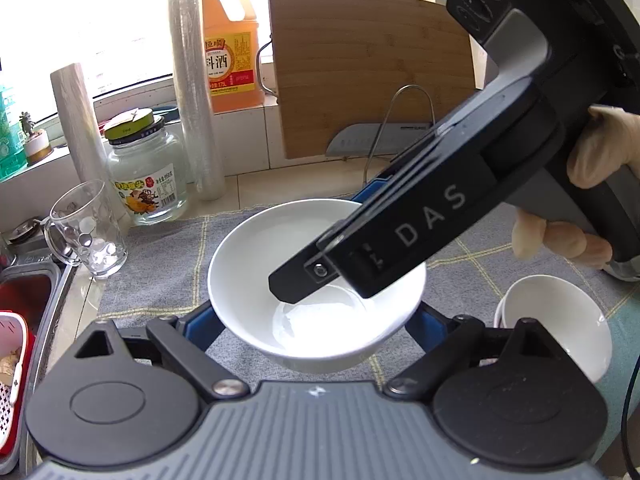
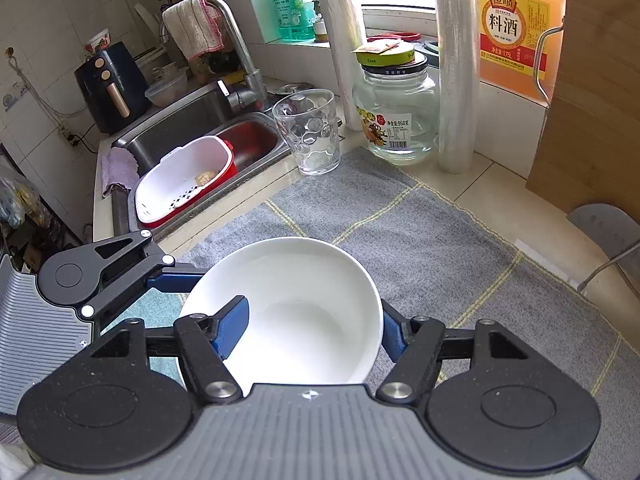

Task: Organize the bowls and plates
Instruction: 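Carry the white bowl with the right gripper and set it on the bowl stack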

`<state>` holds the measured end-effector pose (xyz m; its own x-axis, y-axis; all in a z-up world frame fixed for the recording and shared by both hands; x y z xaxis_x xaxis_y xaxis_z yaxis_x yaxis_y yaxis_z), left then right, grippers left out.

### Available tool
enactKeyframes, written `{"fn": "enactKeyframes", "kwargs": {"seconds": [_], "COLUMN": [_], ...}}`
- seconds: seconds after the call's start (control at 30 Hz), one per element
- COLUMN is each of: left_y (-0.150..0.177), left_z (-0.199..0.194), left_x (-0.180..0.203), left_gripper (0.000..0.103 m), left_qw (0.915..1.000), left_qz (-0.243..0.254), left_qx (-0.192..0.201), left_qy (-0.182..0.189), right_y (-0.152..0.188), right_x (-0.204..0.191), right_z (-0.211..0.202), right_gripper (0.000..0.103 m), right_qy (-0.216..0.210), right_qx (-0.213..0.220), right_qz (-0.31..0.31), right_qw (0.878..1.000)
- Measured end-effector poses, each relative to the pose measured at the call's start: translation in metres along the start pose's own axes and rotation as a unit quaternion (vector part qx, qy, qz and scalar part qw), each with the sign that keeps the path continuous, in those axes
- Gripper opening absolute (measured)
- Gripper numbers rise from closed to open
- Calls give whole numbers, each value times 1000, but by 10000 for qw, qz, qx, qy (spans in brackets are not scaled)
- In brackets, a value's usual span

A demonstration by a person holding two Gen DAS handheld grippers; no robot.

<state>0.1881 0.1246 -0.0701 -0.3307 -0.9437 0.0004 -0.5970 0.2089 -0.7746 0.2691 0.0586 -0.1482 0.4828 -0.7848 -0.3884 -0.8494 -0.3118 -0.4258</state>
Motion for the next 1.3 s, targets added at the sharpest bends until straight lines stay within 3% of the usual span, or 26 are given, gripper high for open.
{"fn": "enactKeyframes", "kwargs": {"seconds": [0.43, 0.8, 1.3], "left_y": [7, 12, 25], "left_z": [-30, -32, -8], "left_x": [60, 110, 143], "left_gripper": [94, 94, 94], "left_qw": [9990, 9956, 9908], "left_qz": [312, 605, 614], "left_qx": [51, 51, -159], "left_qy": [313, 719, 1198], "right_y": [47, 88, 129], "right_x": [-5, 12, 35], "right_z": [-61, -105, -116], "right_gripper": [74, 74, 74], "right_qy": [240, 570, 868], "right_qx": [227, 345, 214], "right_qz": [100, 391, 748], "right_qw": [9994, 9970, 9932]}}
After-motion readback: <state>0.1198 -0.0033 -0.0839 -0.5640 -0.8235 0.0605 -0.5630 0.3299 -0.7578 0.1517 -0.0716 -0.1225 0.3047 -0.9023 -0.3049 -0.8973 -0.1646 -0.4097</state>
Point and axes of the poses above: each gripper's, at about its wrist camera, not at the fingertips, and z roughly the way its jaws point, x to its right, y to its underside, the point moved 9 cm from there along z, roughly the way its jaws point, and after that the axes turned 5 degrees about y, right-handed, at the moved point
